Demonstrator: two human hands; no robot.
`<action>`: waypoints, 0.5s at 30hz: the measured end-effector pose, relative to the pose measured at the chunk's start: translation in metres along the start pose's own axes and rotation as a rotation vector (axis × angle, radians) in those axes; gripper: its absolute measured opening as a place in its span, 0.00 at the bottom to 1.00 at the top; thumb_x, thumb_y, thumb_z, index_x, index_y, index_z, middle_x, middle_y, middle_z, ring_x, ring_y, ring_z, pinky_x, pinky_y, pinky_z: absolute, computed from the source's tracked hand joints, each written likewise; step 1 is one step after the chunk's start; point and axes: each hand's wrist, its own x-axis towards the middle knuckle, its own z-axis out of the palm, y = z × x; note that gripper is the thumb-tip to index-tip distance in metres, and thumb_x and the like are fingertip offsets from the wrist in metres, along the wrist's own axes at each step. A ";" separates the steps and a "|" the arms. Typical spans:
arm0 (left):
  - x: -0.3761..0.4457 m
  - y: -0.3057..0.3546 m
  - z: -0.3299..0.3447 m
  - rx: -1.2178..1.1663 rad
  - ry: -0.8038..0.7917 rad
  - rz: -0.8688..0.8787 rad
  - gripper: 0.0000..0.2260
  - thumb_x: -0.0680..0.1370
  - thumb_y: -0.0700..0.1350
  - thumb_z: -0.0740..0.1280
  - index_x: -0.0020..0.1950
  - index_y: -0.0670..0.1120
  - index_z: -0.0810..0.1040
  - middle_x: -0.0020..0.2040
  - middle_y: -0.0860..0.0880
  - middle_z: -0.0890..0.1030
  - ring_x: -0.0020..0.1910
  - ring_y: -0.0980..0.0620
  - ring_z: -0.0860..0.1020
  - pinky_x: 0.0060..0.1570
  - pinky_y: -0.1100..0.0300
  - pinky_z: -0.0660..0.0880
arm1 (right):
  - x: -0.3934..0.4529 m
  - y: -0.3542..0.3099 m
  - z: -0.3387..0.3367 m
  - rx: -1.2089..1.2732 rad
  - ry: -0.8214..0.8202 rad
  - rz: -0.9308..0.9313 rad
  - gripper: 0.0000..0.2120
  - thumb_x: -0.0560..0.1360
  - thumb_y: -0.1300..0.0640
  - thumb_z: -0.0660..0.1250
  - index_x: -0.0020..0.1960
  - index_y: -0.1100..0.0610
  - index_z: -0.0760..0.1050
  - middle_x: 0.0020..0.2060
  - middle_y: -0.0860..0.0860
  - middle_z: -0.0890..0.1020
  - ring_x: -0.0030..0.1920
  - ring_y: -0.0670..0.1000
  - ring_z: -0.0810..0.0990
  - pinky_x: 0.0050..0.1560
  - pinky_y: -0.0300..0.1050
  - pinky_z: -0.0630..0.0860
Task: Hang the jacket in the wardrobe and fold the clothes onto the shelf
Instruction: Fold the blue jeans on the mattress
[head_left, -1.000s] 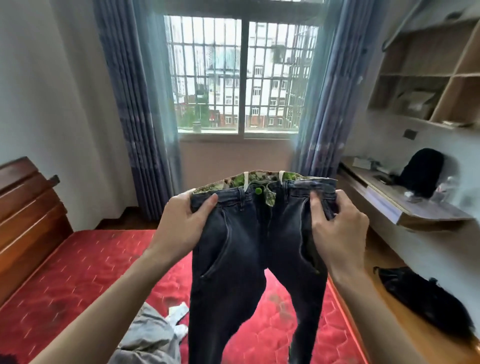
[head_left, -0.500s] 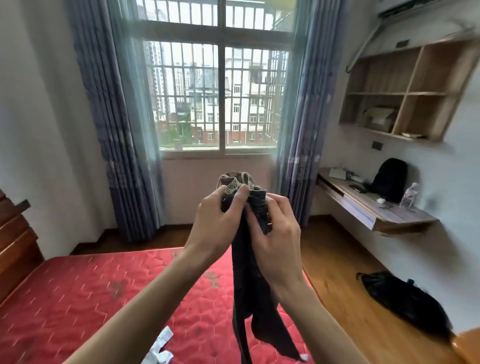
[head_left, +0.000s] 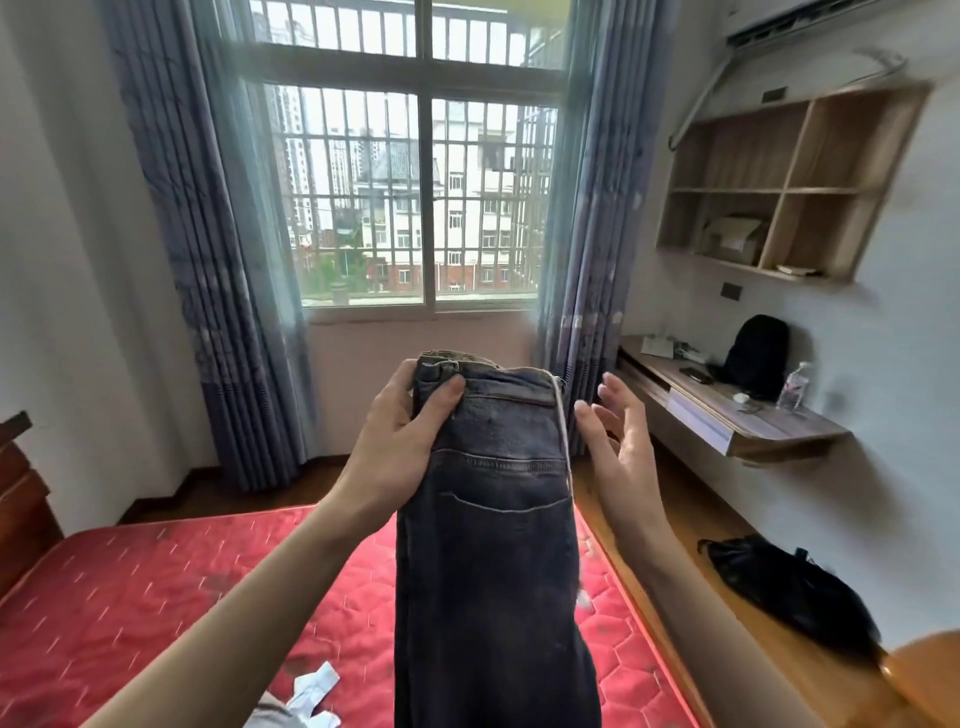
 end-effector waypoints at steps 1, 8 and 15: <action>0.000 0.001 -0.002 0.003 -0.009 0.016 0.07 0.84 0.44 0.66 0.60 0.42 0.79 0.53 0.47 0.86 0.53 0.53 0.83 0.56 0.58 0.78 | 0.006 0.001 -0.002 0.012 -0.074 0.085 0.38 0.74 0.30 0.64 0.80 0.42 0.61 0.76 0.45 0.69 0.72 0.44 0.71 0.72 0.46 0.67; 0.003 0.004 -0.024 0.031 -0.022 0.069 0.13 0.82 0.52 0.66 0.56 0.43 0.82 0.48 0.50 0.86 0.48 0.56 0.81 0.52 0.61 0.77 | 0.020 -0.016 0.010 0.074 -0.395 0.148 0.23 0.78 0.46 0.71 0.72 0.49 0.76 0.63 0.49 0.84 0.62 0.47 0.83 0.64 0.43 0.79; 0.014 -0.012 -0.043 0.098 -0.081 0.034 0.14 0.81 0.56 0.67 0.52 0.47 0.84 0.47 0.50 0.85 0.47 0.56 0.80 0.52 0.56 0.77 | 0.016 -0.026 0.011 0.248 -0.367 0.180 0.11 0.77 0.61 0.72 0.55 0.67 0.80 0.47 0.57 0.85 0.47 0.51 0.84 0.50 0.42 0.83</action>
